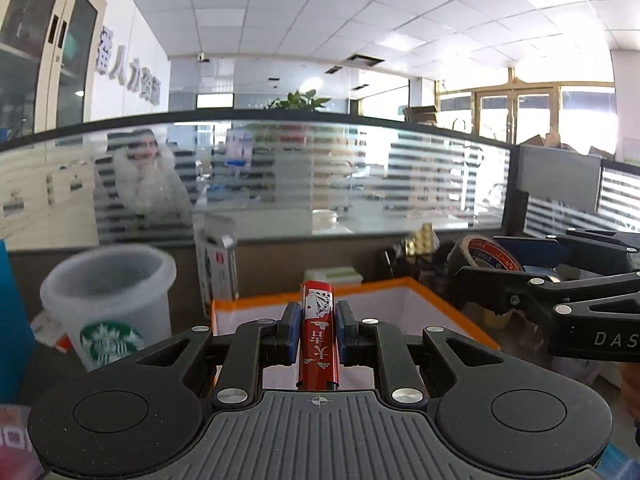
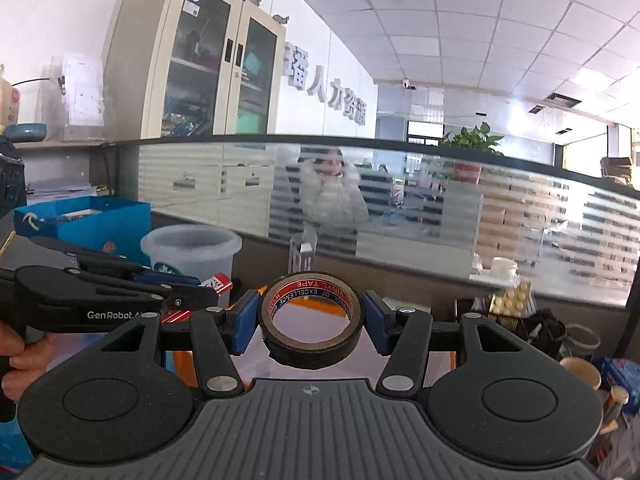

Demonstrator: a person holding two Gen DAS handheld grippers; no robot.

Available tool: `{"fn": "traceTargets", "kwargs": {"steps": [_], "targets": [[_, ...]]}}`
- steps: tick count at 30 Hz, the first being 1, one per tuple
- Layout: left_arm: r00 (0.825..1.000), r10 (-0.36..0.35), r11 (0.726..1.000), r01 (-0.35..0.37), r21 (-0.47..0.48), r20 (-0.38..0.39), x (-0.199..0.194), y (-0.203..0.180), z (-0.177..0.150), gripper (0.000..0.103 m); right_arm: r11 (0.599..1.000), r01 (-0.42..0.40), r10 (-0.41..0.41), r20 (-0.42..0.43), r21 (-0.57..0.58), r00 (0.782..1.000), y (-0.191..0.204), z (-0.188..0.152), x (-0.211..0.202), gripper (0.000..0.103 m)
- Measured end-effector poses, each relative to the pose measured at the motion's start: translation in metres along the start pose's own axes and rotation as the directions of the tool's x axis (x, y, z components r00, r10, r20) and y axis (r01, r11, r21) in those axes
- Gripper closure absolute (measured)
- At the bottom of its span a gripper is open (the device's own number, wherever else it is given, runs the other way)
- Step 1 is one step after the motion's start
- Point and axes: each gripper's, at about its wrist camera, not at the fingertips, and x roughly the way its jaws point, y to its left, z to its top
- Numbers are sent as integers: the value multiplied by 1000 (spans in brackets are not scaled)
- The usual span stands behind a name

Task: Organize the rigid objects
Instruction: 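Carry the red tube over the box and open the left gripper while the right holds the tape roll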

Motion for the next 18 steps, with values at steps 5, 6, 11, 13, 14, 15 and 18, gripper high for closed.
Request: {"fn": "traceTargets", "kwargs": {"steps": [5, 6, 11, 13, 14, 15, 18], "targets": [[1000, 0, 1000, 0, -7, 20, 13, 3, 18, 87, 1000, 4, -4, 16, -27, 1000, -2, 21, 12, 51], [1000, -1, 1000, 1, -6, 23, 15, 3, 22, 87, 1000, 1, 0, 20, -25, 1000, -3, 25, 13, 51], [1000, 2, 1000, -1, -13, 27, 31, 3, 33, 87, 1000, -9, 8, 49, 19, 999, -18, 44, 25, 51], [1000, 6, 1000, -5, -18, 25, 37, 4, 34, 87, 998, -24, 21, 51, 57, 998, -26, 48, 32, 51], [1000, 6, 1000, -5, -21, 23, 40, 4, 35, 87, 997, -28, 24, 50, 72, 998, -28, 48, 36, 51], [1000, 5, 1000, -5, -23, 21, 42, 5, 34, 87, 996, -29, 25, 48, 86, 999, -31, 48, 40, 51], [1000, 14, 1000, -13, -24, 12, 49, 7, 32, 87, 994, -34, 31, 29, 102, 999, -34, 41, 51, 51]]}}
